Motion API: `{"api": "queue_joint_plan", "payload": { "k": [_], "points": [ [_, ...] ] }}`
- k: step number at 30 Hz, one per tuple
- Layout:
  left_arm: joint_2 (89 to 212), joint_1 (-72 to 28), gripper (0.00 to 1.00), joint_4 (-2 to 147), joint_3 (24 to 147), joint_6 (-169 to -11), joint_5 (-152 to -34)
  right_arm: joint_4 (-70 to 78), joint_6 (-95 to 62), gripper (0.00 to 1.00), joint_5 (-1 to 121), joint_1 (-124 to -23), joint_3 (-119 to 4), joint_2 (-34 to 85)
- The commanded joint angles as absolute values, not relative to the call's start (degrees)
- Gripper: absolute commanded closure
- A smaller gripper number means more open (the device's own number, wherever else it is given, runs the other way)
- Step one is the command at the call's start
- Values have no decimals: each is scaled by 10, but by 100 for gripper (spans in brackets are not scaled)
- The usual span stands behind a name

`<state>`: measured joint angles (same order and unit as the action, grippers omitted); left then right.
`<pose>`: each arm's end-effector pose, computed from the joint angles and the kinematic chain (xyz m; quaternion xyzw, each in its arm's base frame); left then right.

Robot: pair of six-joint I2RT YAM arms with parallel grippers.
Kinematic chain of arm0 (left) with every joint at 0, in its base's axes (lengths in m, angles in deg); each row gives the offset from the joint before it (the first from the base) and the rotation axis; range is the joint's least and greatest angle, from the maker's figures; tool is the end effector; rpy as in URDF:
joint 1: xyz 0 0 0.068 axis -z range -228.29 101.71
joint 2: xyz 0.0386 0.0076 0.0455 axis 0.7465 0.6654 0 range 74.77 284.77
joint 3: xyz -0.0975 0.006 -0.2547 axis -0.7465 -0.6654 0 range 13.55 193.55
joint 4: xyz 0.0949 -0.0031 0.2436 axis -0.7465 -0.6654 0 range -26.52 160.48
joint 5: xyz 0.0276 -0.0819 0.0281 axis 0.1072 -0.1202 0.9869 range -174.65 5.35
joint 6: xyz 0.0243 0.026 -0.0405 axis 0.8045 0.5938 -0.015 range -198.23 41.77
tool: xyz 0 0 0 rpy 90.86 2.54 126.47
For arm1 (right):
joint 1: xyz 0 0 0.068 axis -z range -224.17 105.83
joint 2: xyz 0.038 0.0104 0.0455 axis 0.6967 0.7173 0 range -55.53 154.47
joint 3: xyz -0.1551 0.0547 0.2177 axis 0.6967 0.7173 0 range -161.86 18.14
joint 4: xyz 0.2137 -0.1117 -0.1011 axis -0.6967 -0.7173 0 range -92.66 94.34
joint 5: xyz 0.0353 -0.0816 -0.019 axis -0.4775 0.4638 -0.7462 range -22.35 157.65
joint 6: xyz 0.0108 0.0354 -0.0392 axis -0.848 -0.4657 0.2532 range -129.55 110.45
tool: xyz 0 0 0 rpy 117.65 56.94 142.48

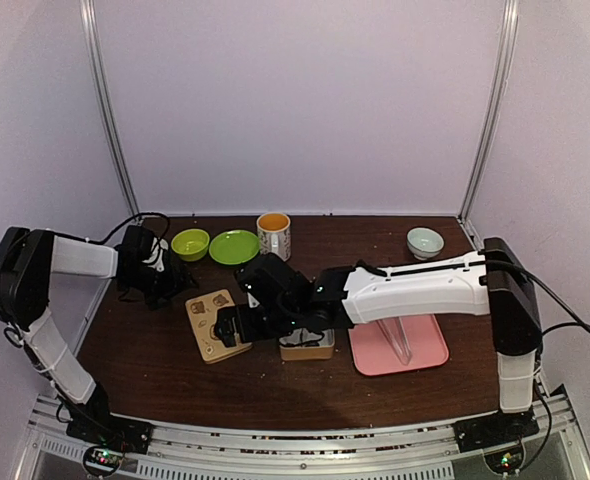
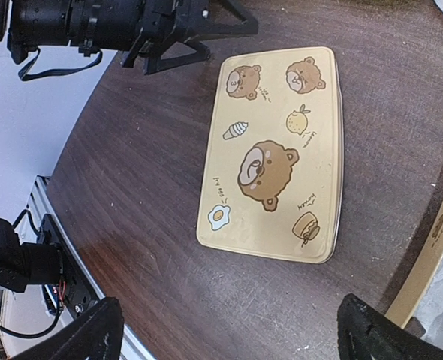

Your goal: Pack the chocolate

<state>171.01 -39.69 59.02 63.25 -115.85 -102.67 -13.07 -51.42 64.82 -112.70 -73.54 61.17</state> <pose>0.3127 -0.0584 0.1479 -0.1961 0.9299 -0.2453 0.1913 0.1692 0.4352 0.2262 -0.2207 0.8878 0.3439 0.2116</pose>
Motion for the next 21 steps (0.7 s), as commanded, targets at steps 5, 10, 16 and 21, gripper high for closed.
{"api": "queue_joint_plan", "payload": {
  "k": [5, 10, 16, 21],
  "points": [
    [1778, -367, 2, 604, 660, -1145, -1093, -65, -495, 0, 592, -1136, -694, 602],
    [1816, -366, 7, 613, 673, -1088, -1176, -32, -469, 0, 592, -1147, -642, 572],
    [1818, -353, 10, 593, 656, -1066, -1181, -27, -475, 0, 600, -1151, -590, 542],
    [1788, -323, 10, 597, 608, -1084, -1169, -50, -541, 0, 596, -1151, -551, 518]
  ]
}}
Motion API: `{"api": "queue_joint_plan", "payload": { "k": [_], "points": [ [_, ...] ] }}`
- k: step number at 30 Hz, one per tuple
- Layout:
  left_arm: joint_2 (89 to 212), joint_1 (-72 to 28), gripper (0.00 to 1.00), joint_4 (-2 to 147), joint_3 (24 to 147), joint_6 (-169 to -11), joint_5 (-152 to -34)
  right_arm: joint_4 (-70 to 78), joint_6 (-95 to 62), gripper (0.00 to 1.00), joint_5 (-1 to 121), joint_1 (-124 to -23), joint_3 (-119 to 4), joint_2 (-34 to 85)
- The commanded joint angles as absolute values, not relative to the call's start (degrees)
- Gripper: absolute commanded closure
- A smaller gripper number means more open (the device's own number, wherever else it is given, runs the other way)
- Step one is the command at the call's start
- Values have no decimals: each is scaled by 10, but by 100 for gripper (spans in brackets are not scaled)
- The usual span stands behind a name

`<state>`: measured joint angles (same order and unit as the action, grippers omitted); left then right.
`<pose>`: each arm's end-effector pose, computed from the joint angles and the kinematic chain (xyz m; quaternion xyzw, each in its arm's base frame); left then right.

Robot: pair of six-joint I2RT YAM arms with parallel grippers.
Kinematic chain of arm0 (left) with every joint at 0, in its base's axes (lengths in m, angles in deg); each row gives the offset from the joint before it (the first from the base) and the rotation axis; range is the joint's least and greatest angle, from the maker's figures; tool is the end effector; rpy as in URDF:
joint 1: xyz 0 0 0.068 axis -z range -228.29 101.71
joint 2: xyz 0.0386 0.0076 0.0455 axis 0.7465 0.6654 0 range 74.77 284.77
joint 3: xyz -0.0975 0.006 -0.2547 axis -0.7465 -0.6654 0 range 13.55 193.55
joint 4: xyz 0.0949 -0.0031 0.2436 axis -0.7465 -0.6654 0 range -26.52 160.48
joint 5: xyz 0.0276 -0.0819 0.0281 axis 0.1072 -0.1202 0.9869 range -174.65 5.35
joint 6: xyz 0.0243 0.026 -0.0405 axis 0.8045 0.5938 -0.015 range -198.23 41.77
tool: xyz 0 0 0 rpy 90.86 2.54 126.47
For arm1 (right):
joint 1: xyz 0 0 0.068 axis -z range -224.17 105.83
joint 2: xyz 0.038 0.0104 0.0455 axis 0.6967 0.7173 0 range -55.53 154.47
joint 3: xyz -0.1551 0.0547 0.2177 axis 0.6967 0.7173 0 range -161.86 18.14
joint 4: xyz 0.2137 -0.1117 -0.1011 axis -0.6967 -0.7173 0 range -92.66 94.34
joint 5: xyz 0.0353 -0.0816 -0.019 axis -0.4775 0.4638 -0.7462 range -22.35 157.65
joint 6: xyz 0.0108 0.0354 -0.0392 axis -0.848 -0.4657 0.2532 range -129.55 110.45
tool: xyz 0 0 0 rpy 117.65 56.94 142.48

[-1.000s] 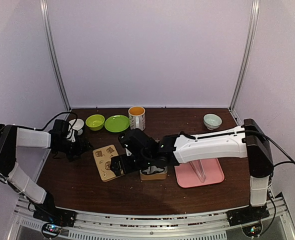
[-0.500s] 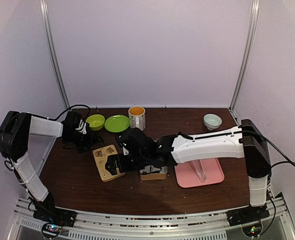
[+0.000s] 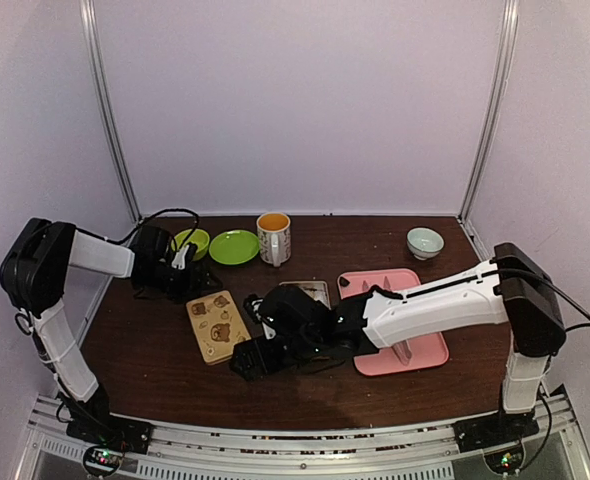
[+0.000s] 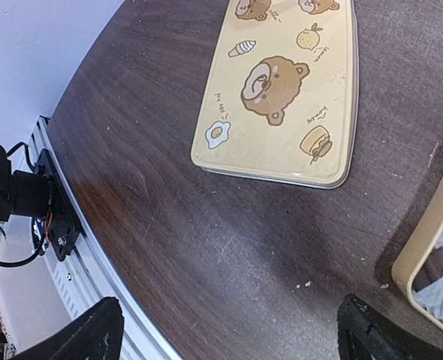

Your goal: Pack the chocolate

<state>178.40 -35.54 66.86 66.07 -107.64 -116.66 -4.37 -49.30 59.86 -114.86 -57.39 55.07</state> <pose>0.3302 -0.0941 0.1319 -0.0501 0.9185 -0.3499 0.1772 0.1366 0.4044 0.1934 -0.2705 0.8773 0.3572 0.1721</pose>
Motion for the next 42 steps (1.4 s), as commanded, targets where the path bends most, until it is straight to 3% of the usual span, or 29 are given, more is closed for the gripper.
{"api": "queue_joint_plan", "payload": {
  "k": [1, 10, 15, 20, 27, 35, 42],
  "points": [
    [1781, -314, 10, 598, 598, -1088, -1168, -54, -556, 0, 590, -1152, -544, 512],
    [1660, -265, 11, 636, 471, -1176, -1137, -49, -629, 0, 605, -1170, -450, 438],
    [1609, -217, 10, 661, 413, -1224, -1130, -109, -700, 0, 681, -1187, -419, 400],
    [1600, -157, 10, 694, 386, -1276, -1132, 23, -757, 0, 679, -1183, -306, 356],
    [1521, -110, 10, 727, 327, -1357, -1116, 43, -814, 0, 671, -1185, -302, 385],
    [1458, -100, 6, 582, 354, -1307, -1055, 77, -883, 1, 655, -1185, -286, 402],
    [1525, -100, 6, 553, 403, -1247, -1036, 29, -927, 2, 649, -1186, -320, 433]
  ]
}}
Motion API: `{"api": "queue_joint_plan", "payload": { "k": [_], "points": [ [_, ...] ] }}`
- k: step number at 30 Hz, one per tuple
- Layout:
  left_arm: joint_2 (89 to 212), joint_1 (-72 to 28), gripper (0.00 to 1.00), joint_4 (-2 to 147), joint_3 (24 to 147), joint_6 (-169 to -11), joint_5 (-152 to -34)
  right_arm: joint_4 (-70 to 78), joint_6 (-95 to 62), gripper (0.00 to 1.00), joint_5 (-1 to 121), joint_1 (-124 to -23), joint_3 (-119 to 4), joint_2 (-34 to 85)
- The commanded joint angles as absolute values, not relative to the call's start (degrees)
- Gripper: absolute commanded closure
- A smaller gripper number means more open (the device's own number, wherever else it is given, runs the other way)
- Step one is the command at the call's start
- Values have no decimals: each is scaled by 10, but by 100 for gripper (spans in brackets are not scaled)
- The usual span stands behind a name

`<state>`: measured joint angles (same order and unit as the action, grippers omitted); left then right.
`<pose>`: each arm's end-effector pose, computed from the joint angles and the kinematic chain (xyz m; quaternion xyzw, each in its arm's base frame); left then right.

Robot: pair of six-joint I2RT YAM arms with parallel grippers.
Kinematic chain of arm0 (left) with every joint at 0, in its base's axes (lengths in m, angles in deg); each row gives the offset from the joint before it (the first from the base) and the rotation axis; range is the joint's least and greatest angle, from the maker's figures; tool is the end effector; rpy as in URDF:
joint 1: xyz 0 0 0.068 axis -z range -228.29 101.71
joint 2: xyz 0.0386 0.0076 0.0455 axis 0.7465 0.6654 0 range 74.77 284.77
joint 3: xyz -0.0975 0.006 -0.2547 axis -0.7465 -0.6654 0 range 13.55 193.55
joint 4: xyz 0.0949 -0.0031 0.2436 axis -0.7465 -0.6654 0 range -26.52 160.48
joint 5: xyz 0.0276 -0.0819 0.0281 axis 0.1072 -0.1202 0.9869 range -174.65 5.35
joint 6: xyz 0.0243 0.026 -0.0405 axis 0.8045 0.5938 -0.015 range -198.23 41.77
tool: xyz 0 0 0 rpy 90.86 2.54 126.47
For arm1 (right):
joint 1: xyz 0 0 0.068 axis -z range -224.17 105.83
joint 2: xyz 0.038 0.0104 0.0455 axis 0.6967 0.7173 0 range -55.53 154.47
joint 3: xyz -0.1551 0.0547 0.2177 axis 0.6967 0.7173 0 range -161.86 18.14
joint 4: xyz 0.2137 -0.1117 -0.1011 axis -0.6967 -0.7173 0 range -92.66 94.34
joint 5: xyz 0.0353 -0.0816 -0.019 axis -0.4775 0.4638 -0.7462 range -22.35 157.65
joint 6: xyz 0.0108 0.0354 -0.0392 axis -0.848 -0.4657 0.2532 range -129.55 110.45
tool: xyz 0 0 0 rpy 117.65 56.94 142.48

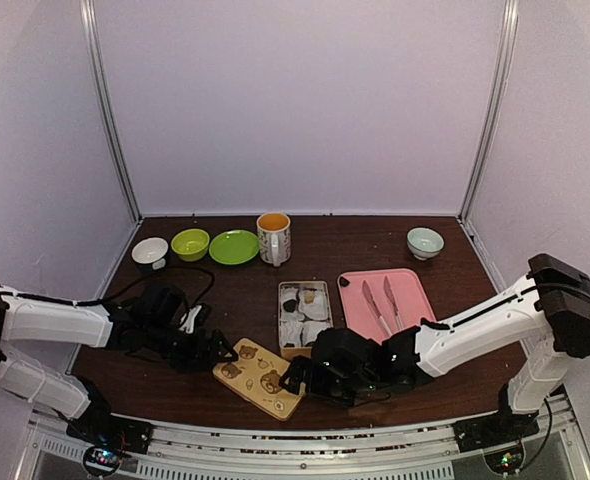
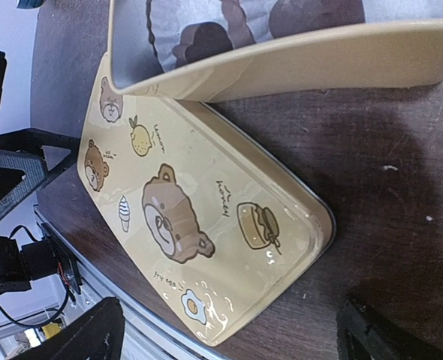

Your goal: Pack the chocolate

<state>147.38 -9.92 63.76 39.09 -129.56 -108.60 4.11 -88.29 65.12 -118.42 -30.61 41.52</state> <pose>0.1594 -0.1447 0.1409 -0.0409 0.9311 -0.3542 0.0764 0.0888 0.3207 0.1504 0.0287 0.9346 0.3489 0.0626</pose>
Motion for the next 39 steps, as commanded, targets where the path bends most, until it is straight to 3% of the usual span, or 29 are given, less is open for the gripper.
{"api": "queue_joint_plan", "payload": {
  "k": [1, 10, 18, 23, 30, 39],
  "points": [
    [1537, -100, 6, 554, 411, -1238, -1039, 37, -934, 2, 647, -1186, -318, 441],
    [1619, -99, 11, 599, 430, -1197, -1107, 100, -959, 5, 640, -1184, -319, 478],
    [1594, -100, 18, 693, 386, -1247, -1176, 231, -979, 8, 671, -1176, -240, 443],
    [1555, -98, 28, 695, 385, -1259, -1210, 274, -965, 10, 671, -1176, -227, 434],
    [1480, -97, 28, 632, 403, -1258, -1213, 279, -948, 11, 677, -1176, -227, 416],
    [1445, -69, 28, 675, 415, -1318, -1221, 269, -945, 12, 691, -1172, -213, 400]
  ]
}}
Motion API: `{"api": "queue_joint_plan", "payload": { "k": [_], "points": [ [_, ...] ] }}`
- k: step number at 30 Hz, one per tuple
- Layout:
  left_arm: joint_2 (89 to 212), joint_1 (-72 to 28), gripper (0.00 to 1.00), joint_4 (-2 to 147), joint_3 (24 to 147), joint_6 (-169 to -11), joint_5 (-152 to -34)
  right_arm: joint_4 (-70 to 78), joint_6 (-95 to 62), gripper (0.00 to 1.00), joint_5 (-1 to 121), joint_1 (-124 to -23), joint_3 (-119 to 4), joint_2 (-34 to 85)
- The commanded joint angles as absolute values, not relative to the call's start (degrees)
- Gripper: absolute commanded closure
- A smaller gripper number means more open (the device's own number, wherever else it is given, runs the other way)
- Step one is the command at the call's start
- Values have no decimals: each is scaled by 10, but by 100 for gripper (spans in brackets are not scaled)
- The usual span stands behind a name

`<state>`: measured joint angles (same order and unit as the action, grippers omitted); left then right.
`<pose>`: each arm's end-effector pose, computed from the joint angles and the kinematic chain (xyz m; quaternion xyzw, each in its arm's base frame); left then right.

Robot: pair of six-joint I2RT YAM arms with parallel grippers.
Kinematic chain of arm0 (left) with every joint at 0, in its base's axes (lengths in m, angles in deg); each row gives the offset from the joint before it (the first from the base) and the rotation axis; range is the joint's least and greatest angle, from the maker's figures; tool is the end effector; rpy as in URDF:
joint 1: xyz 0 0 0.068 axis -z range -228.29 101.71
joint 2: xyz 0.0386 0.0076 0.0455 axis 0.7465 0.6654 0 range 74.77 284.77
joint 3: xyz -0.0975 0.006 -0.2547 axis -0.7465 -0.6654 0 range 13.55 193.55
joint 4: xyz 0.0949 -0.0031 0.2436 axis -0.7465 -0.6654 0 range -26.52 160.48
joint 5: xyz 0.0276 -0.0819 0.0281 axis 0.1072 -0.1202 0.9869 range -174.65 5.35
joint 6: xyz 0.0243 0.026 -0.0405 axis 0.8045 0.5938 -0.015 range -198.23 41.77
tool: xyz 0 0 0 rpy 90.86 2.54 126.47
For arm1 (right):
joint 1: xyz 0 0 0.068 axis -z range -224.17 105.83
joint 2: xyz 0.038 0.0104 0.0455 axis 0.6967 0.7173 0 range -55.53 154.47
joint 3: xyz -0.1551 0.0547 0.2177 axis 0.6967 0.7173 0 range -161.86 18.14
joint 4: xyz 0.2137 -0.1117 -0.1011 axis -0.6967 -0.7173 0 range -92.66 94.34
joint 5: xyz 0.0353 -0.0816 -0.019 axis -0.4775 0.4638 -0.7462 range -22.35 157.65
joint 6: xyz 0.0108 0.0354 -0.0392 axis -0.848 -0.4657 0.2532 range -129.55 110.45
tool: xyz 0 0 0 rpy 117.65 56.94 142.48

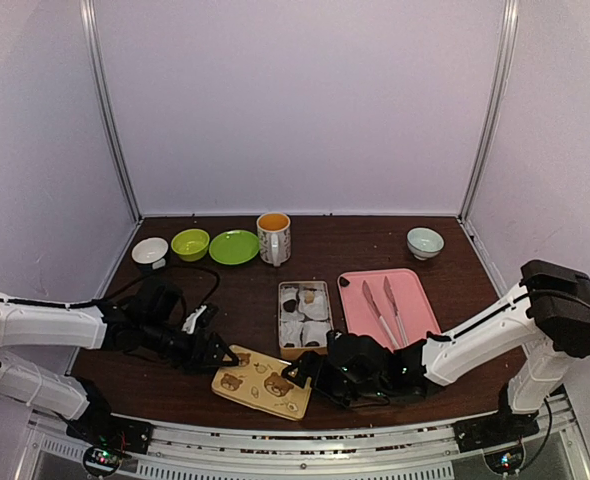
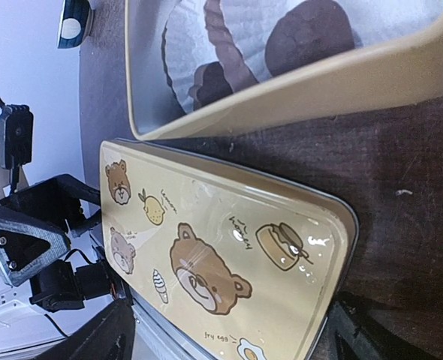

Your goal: Pack the chocolate

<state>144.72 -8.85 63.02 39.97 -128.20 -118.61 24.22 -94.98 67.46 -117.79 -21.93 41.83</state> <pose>0.1523 -0.1511 0.1558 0.0143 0.9067 -0.4203 0.0333 0.0912 0.3107 0.1351 0.0914 0.8919 0.4358 0.0791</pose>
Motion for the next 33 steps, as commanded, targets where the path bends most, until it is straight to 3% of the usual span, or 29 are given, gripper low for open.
{"api": "queue_joint_plan", "payload": {
  "k": [1, 10, 20, 27, 33],
  "points": [
    [1447, -66, 28, 680, 417, -1323, -1221, 275, -946, 12, 691, -1172, -208, 399],
    [1448, -47, 35, 724, 421, -1358, -1223, 274, -944, 12, 702, -1171, -189, 380],
    [1436, -47, 56, 798, 399, -1408, -1237, 291, -953, 12, 701, -1172, -169, 384],
    [1436, -46, 79, 820, 395, -1416, -1253, 299, -954, 12, 704, -1171, -163, 382],
    [1431, -36, 81, 748, 430, -1382, -1242, 308, -956, 13, 705, -1170, -155, 381]
  ]
}}
